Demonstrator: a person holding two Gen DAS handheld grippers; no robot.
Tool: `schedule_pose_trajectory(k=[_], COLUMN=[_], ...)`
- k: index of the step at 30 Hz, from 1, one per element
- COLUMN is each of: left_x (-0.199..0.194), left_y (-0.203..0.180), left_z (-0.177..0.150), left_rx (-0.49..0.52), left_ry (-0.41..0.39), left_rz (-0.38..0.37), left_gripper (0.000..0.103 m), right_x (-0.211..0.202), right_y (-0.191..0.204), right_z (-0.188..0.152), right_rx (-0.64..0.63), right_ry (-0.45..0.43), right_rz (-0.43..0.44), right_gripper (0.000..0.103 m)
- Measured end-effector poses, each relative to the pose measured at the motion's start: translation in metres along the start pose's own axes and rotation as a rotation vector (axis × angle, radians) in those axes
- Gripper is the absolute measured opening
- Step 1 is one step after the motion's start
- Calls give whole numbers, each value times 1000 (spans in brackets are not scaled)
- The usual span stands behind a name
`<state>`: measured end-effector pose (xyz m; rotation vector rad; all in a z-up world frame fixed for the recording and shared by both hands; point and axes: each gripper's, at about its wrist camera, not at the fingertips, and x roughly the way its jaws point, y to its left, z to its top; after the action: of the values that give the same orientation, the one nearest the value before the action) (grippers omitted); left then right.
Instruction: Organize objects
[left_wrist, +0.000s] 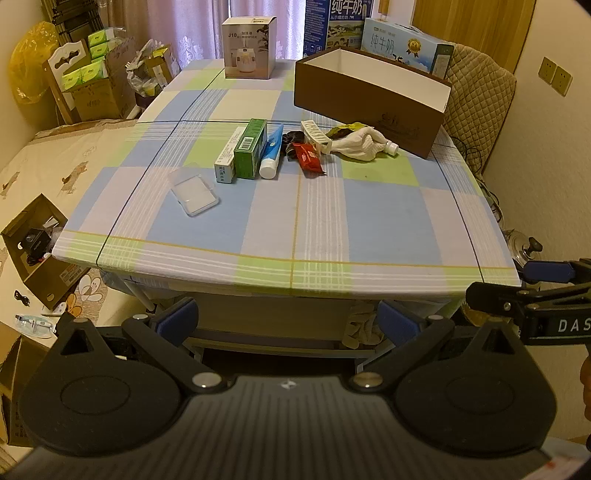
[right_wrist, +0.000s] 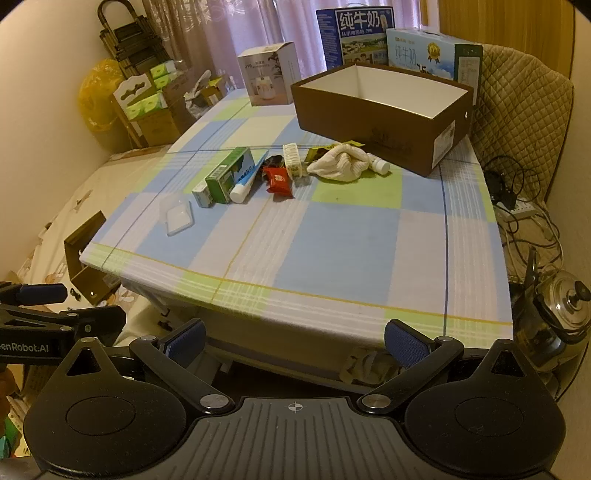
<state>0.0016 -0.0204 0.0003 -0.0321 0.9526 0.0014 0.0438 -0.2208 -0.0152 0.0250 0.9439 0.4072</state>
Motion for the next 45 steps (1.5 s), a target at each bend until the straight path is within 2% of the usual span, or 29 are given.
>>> schedule_pose_trajectory(k=[26,35,45], left_x=[2,22,86], left_y=[-18,0,51], left_z=[-5,18,68], left_rx=[-27,-17,-5], left_ry=[18,27,70], left_rz=[28,32,29], left_gripper=[102,102,102], right_x=[-6,14,53], right_y=[-17,-14,-19], right_z=[-4,15,54], right_rx=[-22,-2,79], right_ry=[14,20,10], right_rz=[25,16,-39], right_gripper=[101,101,101])
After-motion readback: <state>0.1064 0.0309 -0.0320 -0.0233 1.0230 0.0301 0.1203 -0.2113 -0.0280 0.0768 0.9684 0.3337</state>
